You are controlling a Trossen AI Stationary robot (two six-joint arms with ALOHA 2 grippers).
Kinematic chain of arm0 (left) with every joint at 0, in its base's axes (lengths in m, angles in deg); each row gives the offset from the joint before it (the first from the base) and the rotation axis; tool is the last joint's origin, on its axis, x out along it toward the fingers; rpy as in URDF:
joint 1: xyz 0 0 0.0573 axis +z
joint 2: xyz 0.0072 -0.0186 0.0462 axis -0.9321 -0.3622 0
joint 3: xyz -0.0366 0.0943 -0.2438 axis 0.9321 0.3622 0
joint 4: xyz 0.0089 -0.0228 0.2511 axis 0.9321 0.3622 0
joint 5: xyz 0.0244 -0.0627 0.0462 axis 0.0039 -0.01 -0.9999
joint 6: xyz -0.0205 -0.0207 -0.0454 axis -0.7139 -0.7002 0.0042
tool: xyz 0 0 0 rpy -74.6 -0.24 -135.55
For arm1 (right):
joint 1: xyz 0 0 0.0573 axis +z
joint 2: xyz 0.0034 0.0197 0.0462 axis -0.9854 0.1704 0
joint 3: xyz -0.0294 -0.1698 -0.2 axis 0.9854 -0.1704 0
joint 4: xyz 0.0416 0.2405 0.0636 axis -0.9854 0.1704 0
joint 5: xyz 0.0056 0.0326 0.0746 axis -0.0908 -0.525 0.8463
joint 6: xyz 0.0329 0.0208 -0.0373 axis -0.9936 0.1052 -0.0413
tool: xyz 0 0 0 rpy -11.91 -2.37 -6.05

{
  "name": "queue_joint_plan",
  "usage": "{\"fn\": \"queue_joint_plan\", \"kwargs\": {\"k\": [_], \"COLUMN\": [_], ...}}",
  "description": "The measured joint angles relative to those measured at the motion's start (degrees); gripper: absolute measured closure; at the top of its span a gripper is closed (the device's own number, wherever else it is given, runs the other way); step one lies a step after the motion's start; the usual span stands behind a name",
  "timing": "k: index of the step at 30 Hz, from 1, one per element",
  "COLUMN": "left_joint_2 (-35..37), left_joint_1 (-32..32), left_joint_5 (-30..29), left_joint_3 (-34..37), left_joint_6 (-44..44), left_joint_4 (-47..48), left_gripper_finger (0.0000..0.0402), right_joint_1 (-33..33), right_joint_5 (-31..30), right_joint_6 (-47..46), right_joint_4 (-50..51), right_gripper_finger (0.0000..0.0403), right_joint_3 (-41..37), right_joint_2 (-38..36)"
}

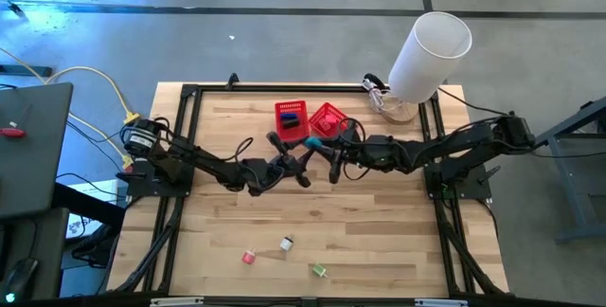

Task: Pick & Place Office items
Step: Put the light blue digital clock into the left red bin

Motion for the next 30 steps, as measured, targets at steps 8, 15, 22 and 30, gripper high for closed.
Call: {"fn": "queue_joint_plan", "kwargs": {"k": [8,15,22,30], "left_joint_2": [0.0,0.0,0.0,2.0], "left_joint_1": [-0.9,-2.7,-4.3,-6.4], "left_joint_5": [-0.3,-4.8,-8.2,-13.3], "left_joint_3": [0.0,0.0,0.0,0.0], "left_joint_6": [0.6,2.1,4.6,8.8], "left_joint_4": [0.1,0.1,0.1,2.2], "left_gripper_finger": [0.0246,0.0247,0.0247,0.0247], "right_joint_1": [0.0,0.1,0.1,0.1], "right_joint_5": [0.9,0.8,0.8,0.2], "right_joint_6": [0.3,2.8,3.5,2.0], "right_joint_4": [0.1,0.2,3.0,11.6], "right_gripper_finger": [0.0234,0.0154,0.0136,0.0138], "right_joint_3": [0.0,0.0,0.0,0.0], "right_joint_2": [0.1,-0.4,-3.3,-6.2]}}
